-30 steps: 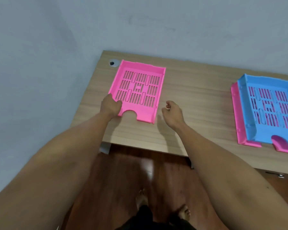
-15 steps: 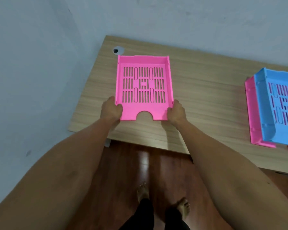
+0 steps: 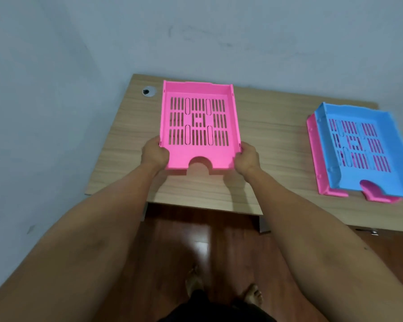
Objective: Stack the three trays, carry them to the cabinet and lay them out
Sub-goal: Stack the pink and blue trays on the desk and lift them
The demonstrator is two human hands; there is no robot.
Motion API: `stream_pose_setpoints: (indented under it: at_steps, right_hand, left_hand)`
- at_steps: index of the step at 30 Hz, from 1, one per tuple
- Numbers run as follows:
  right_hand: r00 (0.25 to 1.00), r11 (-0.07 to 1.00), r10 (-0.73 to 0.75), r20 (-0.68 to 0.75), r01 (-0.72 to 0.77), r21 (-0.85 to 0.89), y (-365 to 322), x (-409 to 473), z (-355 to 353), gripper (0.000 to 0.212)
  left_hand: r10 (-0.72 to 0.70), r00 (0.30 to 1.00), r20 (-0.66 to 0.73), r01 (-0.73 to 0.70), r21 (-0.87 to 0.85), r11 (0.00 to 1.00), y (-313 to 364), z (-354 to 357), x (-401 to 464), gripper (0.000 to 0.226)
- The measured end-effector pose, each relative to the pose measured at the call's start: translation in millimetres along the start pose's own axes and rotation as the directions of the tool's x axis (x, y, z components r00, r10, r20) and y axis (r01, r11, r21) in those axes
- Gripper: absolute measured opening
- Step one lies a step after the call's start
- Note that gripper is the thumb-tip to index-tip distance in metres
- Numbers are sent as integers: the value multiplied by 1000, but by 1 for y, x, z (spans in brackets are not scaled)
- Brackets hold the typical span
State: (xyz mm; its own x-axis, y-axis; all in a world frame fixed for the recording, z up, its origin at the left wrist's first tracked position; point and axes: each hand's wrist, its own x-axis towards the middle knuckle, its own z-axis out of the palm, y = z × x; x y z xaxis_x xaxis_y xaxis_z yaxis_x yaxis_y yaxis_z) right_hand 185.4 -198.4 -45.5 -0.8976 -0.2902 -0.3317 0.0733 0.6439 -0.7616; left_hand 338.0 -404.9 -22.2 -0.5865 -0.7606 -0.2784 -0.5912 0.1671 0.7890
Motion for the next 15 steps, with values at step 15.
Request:
stream_pose_setpoints:
  at_steps: [15]
  right_hand:
    - [965,997,-72,-252,60,-56,54,2,-251,39]
  left_hand:
    - [255,966,36,-256,8,967,172,147,-77,48]
